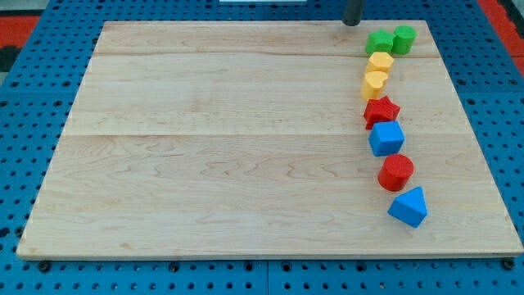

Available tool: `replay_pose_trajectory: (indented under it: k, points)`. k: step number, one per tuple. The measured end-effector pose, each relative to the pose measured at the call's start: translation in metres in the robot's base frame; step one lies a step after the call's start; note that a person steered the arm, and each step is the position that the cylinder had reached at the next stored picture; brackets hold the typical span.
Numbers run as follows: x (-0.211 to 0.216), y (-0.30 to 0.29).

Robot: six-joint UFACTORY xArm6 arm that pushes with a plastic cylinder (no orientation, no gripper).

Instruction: Place green circle above green star

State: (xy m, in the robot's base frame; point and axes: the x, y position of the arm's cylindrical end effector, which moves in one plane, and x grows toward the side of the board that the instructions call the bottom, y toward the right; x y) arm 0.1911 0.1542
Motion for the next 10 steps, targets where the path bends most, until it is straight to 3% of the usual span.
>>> replay_pose_trajectory:
  k: [3, 5, 6, 7, 9, 10]
  points:
    - [0.0, 0.07]
    - [0.005, 0.19]
    - [0.076, 0.172]
    - [0.107, 0.167]
    - [0.053, 0.132]
    - [0.05, 0.081]
